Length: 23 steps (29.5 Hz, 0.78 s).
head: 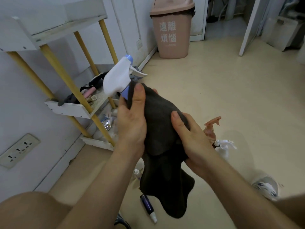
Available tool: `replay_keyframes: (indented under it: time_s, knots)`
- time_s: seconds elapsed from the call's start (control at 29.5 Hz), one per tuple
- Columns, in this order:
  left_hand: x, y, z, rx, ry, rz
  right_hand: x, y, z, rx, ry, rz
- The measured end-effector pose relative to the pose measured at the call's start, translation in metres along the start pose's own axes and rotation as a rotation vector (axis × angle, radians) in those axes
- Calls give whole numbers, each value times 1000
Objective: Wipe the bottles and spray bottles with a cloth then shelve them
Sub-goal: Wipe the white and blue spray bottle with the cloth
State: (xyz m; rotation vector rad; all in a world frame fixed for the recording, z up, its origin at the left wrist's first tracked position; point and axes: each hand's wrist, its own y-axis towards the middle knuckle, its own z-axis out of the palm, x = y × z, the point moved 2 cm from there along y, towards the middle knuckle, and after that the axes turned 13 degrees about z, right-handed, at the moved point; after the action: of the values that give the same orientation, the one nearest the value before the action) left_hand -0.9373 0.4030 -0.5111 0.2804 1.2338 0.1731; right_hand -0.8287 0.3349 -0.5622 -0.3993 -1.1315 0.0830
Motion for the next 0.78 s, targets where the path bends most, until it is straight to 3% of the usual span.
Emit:
replay_keyframes:
  time_s: [0.14,0.34,0.51,0.78]
  knots:
    - [13,-22,10,65,4,-13,-11,1,5,-210,18,-171]
    - [28,-34,8,57,-108,-106,-10,-2,3,-285,68,-181]
    - [10,-16,4,101,-156,-215,-11,-6,13,-132,187,-216]
    - [-46,9,-6,188,192,194,16,-19,16,130,193,-69]
